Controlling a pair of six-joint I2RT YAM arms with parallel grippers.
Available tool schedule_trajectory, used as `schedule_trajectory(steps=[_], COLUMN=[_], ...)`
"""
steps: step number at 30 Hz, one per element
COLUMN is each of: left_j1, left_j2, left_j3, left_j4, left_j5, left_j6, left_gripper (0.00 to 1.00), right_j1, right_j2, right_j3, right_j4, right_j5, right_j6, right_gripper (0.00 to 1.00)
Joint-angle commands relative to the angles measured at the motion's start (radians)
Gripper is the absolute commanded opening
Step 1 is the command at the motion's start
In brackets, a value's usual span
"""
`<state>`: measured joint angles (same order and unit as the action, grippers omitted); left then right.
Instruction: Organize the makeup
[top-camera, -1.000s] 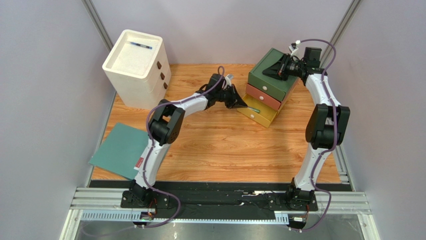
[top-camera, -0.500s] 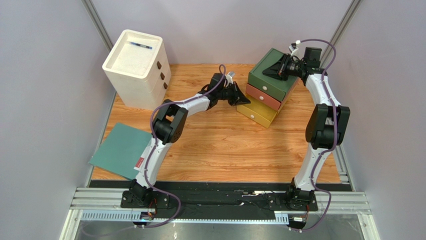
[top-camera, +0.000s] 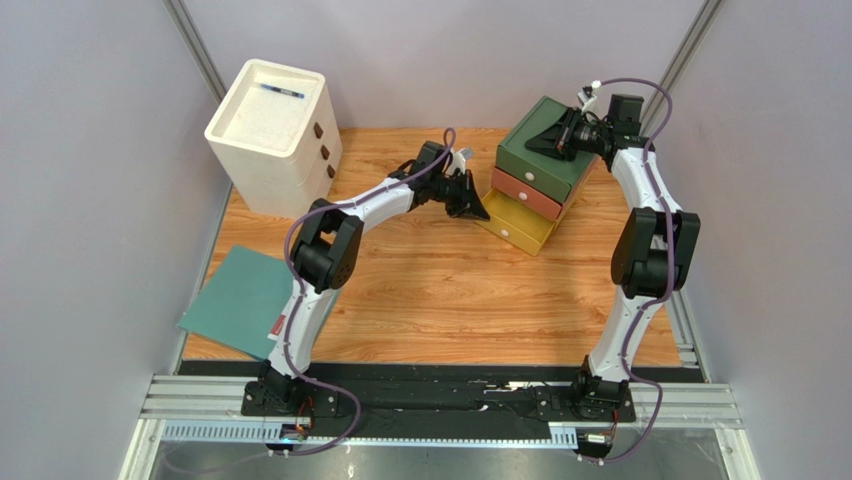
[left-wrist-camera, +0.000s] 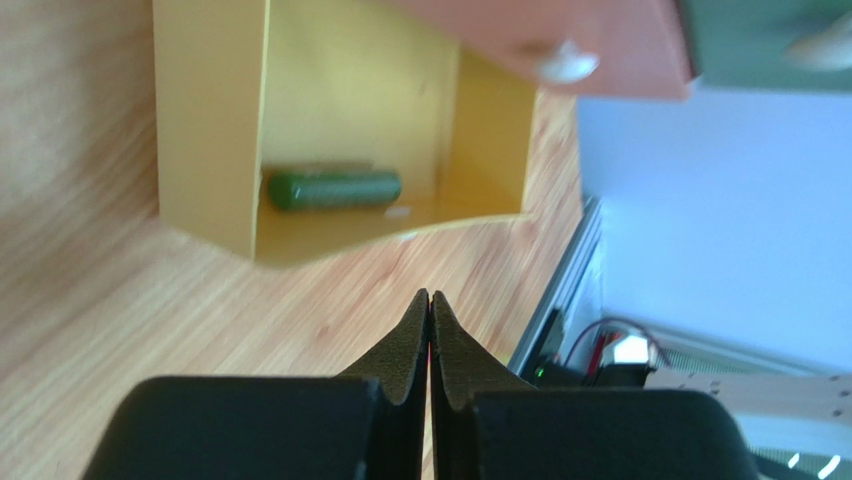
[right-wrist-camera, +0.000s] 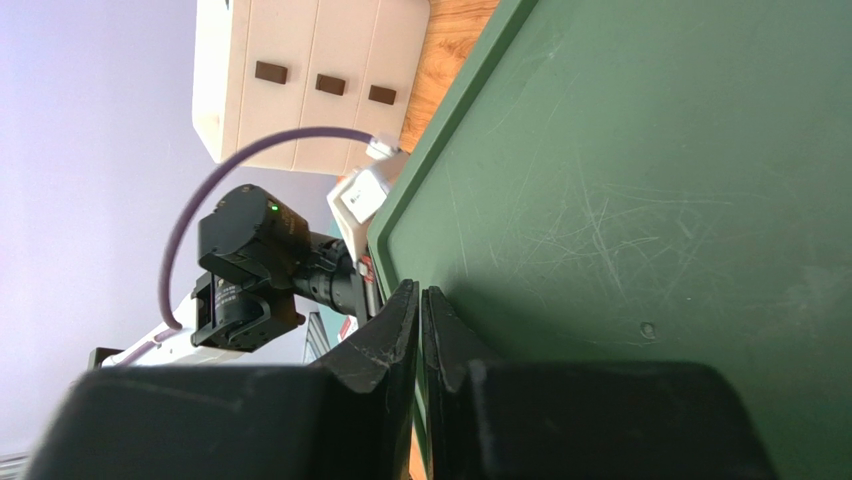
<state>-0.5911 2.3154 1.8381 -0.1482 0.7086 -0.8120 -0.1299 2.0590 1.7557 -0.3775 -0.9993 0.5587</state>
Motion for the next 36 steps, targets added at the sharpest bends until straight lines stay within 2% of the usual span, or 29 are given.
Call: schedule_trajectory(steps=[1,4,10,14,22,28,33,36], left_j1=[0.002,0.004,0.002,-0.001,-0.047,-0.065,-0.067,-0.064], left_j2=[-0.028,0.021,0.157,0.240,0.346,0.404,0.446,0.388], left_j3=[-0.003,0.004,0.196,0.346,0.388,0.437,0.509,0.433], left_j4=[-0.225,-0.241,-0.315,-0.265,0.117,0.306,0.351,0.378], left_j5=[0.066,0.078,0.038,0.026,0.003,0.011,-0.004,0.003], left_j6=[0.169,0.146,0.145,0.012,-0.378,-0.537,-0.566,-0.546], left_gripper=[0.00,0.00,0.00,0.00,0.00,0.00,0.00,0.00], right_j1=[-0.022,-0.022,-0.022,-0.022,-0.022,-0.022,-0.022,-0.022], right_j2=[0.243,0.247,0.245,0.247,0.247,0.247,0.248,0.243], right_j3=[-0.154,-0.154,-0.157,-0.159,-0.151,-0.153,-0.156,-0.154], right_j4=[-0.224,-0.224,-0.222,-0.221,-0.227,-0.227,-0.228,-0.228], right_j5=[0.223,0.223,0.225,0.228,0.226,0.228,0.226,0.228], right_j6=[-0.109,-0.109,-0.109,-0.109,-0.111,-0.111,-0.114,-0.112], right_gripper=[0.11,0.11,0.11,0.11,0.11,0.11,0.11,0.11])
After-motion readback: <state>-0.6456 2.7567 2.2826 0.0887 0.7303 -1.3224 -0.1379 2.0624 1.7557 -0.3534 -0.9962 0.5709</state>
